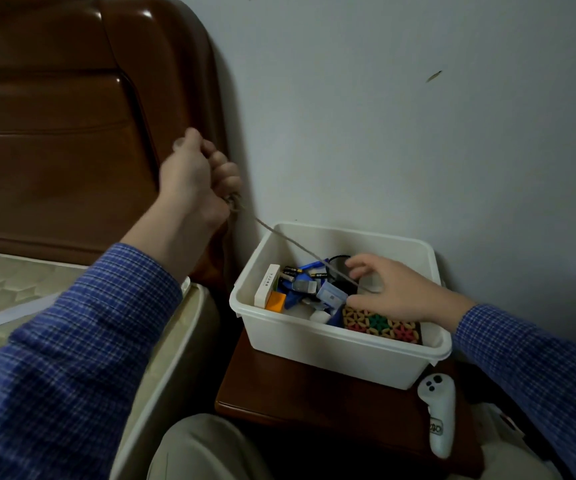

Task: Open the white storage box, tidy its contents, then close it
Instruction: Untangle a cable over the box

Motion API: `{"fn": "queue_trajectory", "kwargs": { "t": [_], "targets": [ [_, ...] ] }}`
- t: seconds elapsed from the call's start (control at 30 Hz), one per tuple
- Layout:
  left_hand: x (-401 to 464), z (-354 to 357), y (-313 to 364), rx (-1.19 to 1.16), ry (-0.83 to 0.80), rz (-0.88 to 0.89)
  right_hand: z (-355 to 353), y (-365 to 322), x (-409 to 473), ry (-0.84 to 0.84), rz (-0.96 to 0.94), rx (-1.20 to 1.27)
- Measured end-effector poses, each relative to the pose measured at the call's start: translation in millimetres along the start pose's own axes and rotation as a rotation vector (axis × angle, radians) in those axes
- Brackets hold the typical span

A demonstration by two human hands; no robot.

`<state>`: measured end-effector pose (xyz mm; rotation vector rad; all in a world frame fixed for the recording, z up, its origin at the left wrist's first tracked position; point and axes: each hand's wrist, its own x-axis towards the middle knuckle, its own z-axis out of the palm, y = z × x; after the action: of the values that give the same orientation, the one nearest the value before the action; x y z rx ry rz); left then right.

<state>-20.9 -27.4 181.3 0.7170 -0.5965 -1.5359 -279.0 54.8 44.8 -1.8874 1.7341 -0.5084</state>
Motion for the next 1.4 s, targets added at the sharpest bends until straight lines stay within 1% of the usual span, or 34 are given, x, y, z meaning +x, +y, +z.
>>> {"fn": "queue_trajectory", "kwargs": {
  "t": [0.1,0.17,0.2,0.27,0.33,0.43,0.5,0.6,0.67,0.73,0.87,0.93,1.0,1.07,1.13,1.23,1.3,1.37,1.4],
  "targets": [
    [-6.9,8.8,-28.1,0.015,-0.097,-0.175,6.2,-32.9,-6.1,-0.017,-0.145,0.231],
    [-11.2,13.3,-42.7,0.013,-0.137,-0.233,10.7,-52.9,-7.4,-0.017,-0.207,0.4],
    [-12.5,14.7,-47.0,0.006,-0.149,-0.252,12.0,-60.0,-7.5,0.008,-0.232,0.43],
    [-13.8,16.2,-49.6,0.0,-0.152,-0.266,9.8,-69.9,-9.5,0.125,-0.296,0.37],
    [-14.2,16.9,-50.1,0.027,-0.134,-0.248,6.2,-72.9,-11.7,0.183,-0.343,0.317],
    [-17.9,16.8,-55.2,0.097,-0.124,-0.234,2.6,-76.4,-12.5,0.132,-0.371,0.271],
    [-21.0,16.6,-60.2,0.14,-0.158,-0.276,3.7,-80.3,-9.5,0.114,-0.342,0.201],
    [-25.4,14.8,-66.1,0.341,-0.234,-0.351,1.8,-82.5,-4.3,0.208,-0.282,0.193],
    [-27.3,12.9,-71.1,0.545,-0.261,-0.312,-2.3,-81.2,-3.2,0.257,-0.25,0.181],
    [-29.1,10.5,-75.2,0.732,-0.266,-0.232,-7.2,-79.4,-3.5,0.235,-0.245,0.162],
    [-29.3,2.0,-80.6,1.083,-0.312,-0.148,-20.3,-80.2,-3.9,0.095,-0.326,0.137],
    [-29.4,-1.9,-81.4,1.166,-0.36,-0.104,-28.4,-78.9,-3.3,0.105,-0.357,0.102],
    [-30.0,-3.8,-80.7,1.224,-0.416,-0.057,-37.7,-75.6,-2.0,0.167,-0.359,0.11],
    [-31.6,-4.8,-80.1,1.291,-0.458,-0.048,-47.7,-72.4,-1.1,0.236,-0.369,0.116],
    [-32.8,-5.3,-80.3,1.285,-0.484,-0.057,-56.8,-71.6,-0.6,0.292,-0.388,0.1],
    [-34.7,-3.9,-79.6,1.187,-0.546,-0.085,-65.1,-73.0,0.1,0.37,-0.401,0.05],
    [-37.3,-2.2,-78.6,1.147,-0.614,-0.18,-68.5,-73.9,0.2,0.402,-0.41,0.003],
    [-41.1,-1.3,-78.2,1.13,-0.685,-0.287,-70.5,-75.6,-1.0,0.4,-0.44,-0.015],
    [-42.7,-1.2,-78.2,1.138,-0.709,-0.304,-71.1,-76.5,-1.7,0.396,-0.456,-0.016]
  ]
}}
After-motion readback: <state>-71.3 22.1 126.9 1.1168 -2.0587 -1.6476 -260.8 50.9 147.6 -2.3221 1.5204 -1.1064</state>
